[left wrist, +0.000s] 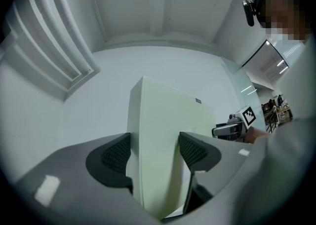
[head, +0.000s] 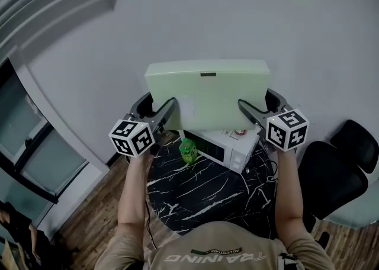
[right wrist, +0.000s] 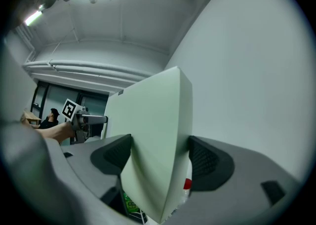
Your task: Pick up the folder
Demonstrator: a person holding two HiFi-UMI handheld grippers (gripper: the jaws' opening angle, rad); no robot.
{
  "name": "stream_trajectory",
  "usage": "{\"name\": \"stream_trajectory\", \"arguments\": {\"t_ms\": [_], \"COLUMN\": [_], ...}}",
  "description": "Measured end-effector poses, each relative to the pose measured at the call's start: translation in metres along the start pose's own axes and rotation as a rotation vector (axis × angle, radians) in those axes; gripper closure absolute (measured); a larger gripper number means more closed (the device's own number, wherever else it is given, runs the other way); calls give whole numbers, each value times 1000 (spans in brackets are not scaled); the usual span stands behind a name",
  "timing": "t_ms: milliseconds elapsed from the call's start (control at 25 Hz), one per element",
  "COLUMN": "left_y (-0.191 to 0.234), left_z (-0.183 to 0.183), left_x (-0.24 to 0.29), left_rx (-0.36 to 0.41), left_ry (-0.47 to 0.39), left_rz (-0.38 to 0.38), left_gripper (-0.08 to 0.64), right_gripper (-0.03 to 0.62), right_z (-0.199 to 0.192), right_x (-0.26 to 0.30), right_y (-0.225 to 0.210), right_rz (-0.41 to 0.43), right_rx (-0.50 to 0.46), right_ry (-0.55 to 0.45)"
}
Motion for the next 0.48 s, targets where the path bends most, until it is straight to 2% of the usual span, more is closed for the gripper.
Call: {"name": "stream_trajectory", "arguments": {"t_ms": [480], "left_y": [1], "left_z": [1], "left_x": [2], "left_rx": [22], "left_ry": [-8], "left_rz": [4], "left_gripper": [247], "right_gripper": [261], "right_z": [-2], "right_x": [4], "right_y": [-3], "right_rz": [5], "right_rx": [-3], "right_ry": [-7]}}
Point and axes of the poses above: the fingertips, and each gripper's own axes: x forward along the fingers, y to its left, z out of its top, the point moved 1 cm from there along -x, backward along the fingers, and after that the axes turned 9 degrees about x, right-handed, at the moved point
